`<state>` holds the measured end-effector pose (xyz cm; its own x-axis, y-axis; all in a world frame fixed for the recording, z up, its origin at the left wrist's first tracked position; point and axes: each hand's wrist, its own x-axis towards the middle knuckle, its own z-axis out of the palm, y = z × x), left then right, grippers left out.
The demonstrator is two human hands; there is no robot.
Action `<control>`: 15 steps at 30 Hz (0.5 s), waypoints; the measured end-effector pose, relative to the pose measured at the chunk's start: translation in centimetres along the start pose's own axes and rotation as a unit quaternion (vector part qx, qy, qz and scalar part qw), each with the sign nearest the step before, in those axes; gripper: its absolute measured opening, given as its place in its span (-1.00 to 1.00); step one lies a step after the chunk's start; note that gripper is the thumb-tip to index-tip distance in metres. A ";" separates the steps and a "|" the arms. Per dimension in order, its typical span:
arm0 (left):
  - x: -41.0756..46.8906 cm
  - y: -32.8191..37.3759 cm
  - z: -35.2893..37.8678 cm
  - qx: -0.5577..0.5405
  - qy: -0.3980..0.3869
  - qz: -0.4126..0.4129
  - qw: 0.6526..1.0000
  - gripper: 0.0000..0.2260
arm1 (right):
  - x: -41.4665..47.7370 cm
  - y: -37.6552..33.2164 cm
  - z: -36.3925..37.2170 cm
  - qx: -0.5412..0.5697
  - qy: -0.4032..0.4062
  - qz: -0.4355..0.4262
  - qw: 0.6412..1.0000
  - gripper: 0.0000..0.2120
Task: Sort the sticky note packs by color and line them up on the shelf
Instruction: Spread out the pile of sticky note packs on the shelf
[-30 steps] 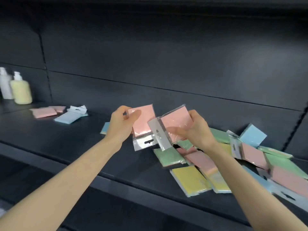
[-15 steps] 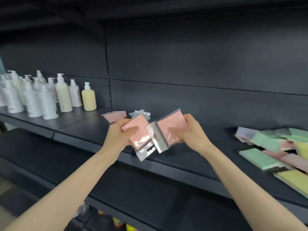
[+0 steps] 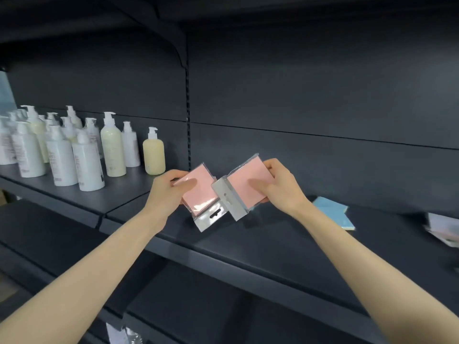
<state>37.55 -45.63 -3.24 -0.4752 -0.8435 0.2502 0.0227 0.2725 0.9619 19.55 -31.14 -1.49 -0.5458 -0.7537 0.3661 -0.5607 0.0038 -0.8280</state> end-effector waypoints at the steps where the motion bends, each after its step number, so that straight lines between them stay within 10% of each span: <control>1: 1.2 -0.3 -0.4 0.002 -0.003 0.000 1.000 -0.90 | 1.1 0.2 0.6 -0.001 0.000 -0.003 1.000 -0.78; 15: 16.9 -4.7 -3.5 0.045 -0.089 -0.020 0.995 -0.89 | 13.6 1.5 8.1 -0.064 0.017 0.017 0.998 -0.71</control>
<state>32.52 -62.75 -3.16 -0.6229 -0.7611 0.1808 -0.0750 0.2882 0.9546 16.31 -46.66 -1.20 -0.5855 -0.7286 0.3554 -0.6156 0.1143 -0.7797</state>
